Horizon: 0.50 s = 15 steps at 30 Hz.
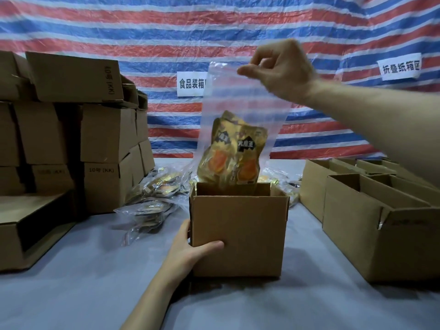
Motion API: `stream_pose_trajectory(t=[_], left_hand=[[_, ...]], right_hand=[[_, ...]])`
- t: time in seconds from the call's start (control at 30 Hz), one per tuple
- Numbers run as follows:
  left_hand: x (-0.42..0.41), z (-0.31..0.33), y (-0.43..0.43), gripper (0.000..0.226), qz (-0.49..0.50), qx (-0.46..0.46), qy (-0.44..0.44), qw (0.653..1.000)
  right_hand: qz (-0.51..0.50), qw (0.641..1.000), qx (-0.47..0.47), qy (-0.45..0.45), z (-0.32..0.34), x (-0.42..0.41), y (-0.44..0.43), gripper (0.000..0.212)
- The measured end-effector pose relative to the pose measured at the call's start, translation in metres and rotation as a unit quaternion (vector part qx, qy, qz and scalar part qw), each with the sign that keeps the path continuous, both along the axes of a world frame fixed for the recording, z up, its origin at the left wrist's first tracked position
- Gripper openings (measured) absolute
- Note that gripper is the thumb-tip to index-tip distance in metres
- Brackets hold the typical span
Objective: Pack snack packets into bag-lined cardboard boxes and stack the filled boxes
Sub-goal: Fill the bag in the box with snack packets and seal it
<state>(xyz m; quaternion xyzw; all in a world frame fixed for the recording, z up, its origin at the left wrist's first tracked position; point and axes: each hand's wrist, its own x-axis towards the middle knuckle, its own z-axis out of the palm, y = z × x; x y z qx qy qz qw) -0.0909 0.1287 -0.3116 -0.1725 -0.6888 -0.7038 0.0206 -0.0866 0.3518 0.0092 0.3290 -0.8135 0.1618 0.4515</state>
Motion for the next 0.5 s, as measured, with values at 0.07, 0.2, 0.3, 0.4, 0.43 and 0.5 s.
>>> stream_pose_trajectory(t=[0.07, 0.2, 0.3, 0.4, 0.43, 0.5], left_hand=[[0.001, 0.001, 0.000, 0.096, -0.003, -0.001, -0.002, 1.000], [0.001, 0.001, 0.000, 0.096, -0.001, 0.004, -0.003, 1.000], [0.001, 0.003, 0.002, 0.095, 0.000, 0.008, 0.004, 1.000], [0.002, 0.003, 0.002, 0.093, -0.007, 0.010, 0.004, 1.000], [0.003, 0.003, 0.002, 0.092, -0.008, 0.012, 0.005, 1.000], [0.004, 0.003, 0.002, 0.092, -0.008, 0.017, 0.005, 1.000]], right_hand=[[0.033, 0.999, 0.011, 0.001, -0.007, 0.002, -0.007, 0.040], [0.071, 0.997, 0.025, 0.028, -0.006, 0.011, -0.010, 0.040], [0.061, 0.996, 0.048, 0.051, -0.002, 0.017, 0.000, 0.044], [0.053, 0.995, 0.076, 0.048, -0.003, 0.021, 0.011, 0.044], [0.053, 0.994, 0.086, 0.031, -0.004, 0.022, 0.014, 0.045], [0.047, 0.993, 0.102, -0.026, -0.010, 0.020, 0.017, 0.048]])
